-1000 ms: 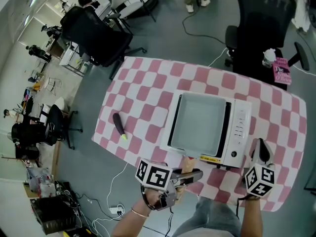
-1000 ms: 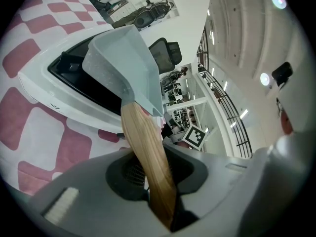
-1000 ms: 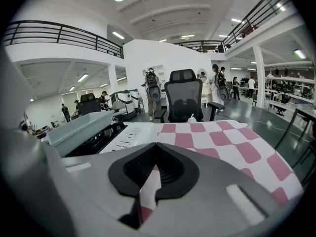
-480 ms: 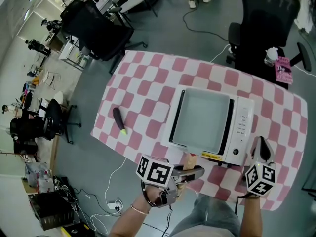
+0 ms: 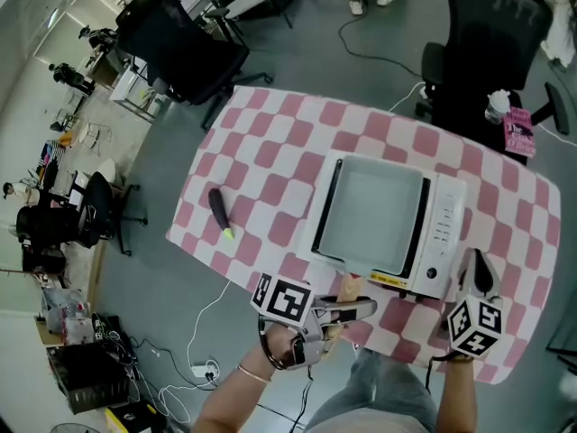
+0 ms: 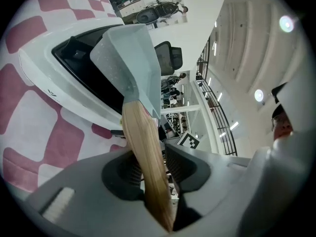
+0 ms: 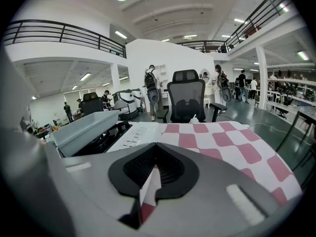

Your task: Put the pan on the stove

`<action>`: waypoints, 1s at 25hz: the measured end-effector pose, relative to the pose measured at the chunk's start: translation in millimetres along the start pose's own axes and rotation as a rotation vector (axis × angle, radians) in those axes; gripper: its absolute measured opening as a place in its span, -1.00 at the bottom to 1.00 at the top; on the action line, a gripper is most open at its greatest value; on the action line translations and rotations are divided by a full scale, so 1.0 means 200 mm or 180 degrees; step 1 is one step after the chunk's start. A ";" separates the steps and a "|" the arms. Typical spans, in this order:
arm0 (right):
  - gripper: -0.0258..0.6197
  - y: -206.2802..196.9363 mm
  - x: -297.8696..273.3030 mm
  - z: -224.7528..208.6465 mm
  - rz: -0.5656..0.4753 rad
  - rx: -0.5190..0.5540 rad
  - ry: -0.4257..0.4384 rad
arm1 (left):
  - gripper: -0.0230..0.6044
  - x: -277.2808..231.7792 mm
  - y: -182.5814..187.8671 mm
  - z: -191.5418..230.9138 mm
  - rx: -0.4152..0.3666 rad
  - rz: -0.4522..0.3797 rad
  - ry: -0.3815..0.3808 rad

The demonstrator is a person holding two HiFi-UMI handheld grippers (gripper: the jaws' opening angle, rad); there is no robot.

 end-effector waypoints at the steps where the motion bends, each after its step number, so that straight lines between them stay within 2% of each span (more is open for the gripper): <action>1: -0.89 0.00 0.01 0.00 -0.0002 0.0000 -0.0002 | -0.51 0.00 0.00 0.00 0.0010 0.0003 -0.0040; 8: -0.89 0.01 0.04 -0.01 -0.0027 0.0004 -0.0007 | -0.24 0.00 0.00 -0.01 0.0009 0.0031 -0.0258; 13: -0.89 0.03 0.07 0.00 -0.0054 0.0017 -0.0010 | -0.15 0.02 0.00 -0.01 0.0019 -0.0023 -0.0292; 16: -0.89 0.03 0.10 0.00 -0.0063 0.0028 -0.0001 | -0.10 0.06 -0.01 0.00 0.0195 -0.0174 -0.0293; 19: -0.89 0.04 0.13 0.01 -0.0070 0.0038 0.0016 | -0.10 0.12 0.00 0.02 0.0060 -0.0290 -0.0232; 22: -0.89 0.05 0.16 0.02 -0.0092 0.0049 0.0040 | -0.10 0.17 -0.04 0.03 0.0182 -0.0467 -0.0241; 25: -0.89 0.06 0.18 0.03 -0.0147 0.0077 0.0077 | -0.10 0.23 -0.07 0.04 0.0059 -0.0600 -0.0189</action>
Point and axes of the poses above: the fingertips, and each gripper's own axes: x backward along the fingers, z to its left, y out of its top, the point moved 10 cm from there along x, backward along the fingers, and after that the axes turned 6 degrees about -y, right-handed, at the moved point
